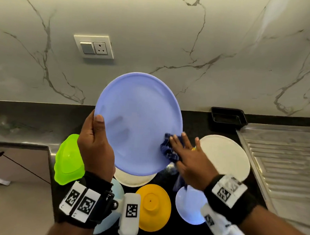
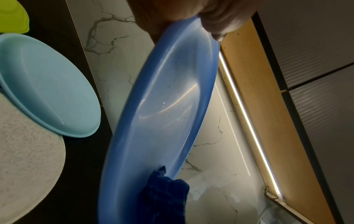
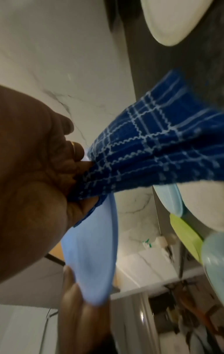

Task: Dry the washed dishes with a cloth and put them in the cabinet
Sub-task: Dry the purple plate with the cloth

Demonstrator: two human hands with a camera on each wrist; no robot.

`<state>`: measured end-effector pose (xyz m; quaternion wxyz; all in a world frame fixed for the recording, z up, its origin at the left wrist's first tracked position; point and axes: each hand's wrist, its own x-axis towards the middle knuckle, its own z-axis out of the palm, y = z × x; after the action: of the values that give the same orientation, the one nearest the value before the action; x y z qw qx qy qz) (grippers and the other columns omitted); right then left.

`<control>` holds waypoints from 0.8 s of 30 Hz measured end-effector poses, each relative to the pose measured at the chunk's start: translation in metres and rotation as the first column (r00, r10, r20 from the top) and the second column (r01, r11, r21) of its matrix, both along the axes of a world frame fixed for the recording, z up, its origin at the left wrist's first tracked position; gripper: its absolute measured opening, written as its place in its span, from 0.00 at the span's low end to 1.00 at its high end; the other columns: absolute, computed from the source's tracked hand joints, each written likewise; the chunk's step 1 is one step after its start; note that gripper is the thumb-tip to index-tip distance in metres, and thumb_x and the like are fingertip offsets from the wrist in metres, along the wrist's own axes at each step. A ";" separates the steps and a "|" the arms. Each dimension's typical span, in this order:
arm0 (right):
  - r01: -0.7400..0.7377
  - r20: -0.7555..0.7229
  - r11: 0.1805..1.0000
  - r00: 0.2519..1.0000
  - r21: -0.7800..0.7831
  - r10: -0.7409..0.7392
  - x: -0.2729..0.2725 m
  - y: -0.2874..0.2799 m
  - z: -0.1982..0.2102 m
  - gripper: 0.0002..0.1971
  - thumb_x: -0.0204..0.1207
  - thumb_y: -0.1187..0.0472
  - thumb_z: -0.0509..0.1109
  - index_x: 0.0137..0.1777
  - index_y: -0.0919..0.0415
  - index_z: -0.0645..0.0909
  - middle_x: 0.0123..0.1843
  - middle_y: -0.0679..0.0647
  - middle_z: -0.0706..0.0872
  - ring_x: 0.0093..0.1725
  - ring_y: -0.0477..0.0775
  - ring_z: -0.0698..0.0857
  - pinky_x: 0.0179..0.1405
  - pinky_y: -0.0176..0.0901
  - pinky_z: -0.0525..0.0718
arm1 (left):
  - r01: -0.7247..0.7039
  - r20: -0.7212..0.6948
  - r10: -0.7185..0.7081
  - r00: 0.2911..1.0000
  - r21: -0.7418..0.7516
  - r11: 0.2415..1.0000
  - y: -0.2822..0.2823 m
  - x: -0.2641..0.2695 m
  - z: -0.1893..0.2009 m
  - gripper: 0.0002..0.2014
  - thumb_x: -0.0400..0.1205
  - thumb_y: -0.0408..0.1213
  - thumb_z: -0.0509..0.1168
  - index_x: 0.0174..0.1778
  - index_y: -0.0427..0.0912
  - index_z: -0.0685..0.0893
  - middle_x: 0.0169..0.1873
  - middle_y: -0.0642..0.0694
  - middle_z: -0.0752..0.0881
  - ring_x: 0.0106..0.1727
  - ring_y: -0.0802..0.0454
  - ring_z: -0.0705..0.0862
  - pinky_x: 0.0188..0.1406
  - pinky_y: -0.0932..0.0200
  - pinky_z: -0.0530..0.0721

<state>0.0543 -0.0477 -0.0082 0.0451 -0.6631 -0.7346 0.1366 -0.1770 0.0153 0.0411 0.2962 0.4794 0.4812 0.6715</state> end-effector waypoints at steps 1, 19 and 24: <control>0.003 -0.037 1.000 0.999 -0.017 -0.004 -0.006 -0.004 -0.004 0.46 0.66 0.43 0.29 0.89 0.54 0.40 0.90 0.49 0.43 0.81 0.46 0.29 0.83 0.61 0.32 | -0.005 0.000 0.005 1.000 0.008 1.000 -0.001 0.001 0.000 0.22 0.90 0.48 0.58 0.73 0.38 0.83 0.60 0.44 0.89 0.60 0.53 0.87 0.64 0.45 0.86; -0.195 -0.380 0.954 0.884 0.227 0.272 -0.070 0.045 0.066 0.34 0.90 0.52 0.55 0.82 0.38 0.32 0.85 0.33 0.32 0.85 0.44 0.29 0.82 0.58 0.26 | 0.322 0.024 -0.322 0.946 0.023 0.947 -0.010 0.019 -0.001 0.23 0.88 0.47 0.56 0.70 0.35 0.83 0.58 0.51 0.90 0.59 0.65 0.87 0.61 0.66 0.83; -0.094 -0.304 0.972 0.939 0.216 0.158 -0.059 0.067 0.061 0.33 0.89 0.48 0.51 0.85 0.36 0.34 0.86 0.30 0.35 0.86 0.43 0.33 0.82 0.67 0.30 | 0.283 -0.026 -0.282 0.959 0.012 0.959 -0.010 0.015 -0.005 0.19 0.91 0.45 0.59 0.71 0.38 0.84 0.63 0.47 0.89 0.66 0.54 0.86 0.69 0.51 0.83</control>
<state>-0.0044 0.0194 0.0529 0.2201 -0.5758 -0.7686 0.1710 -0.1617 0.0055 0.0362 0.3795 0.5536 0.4061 0.6202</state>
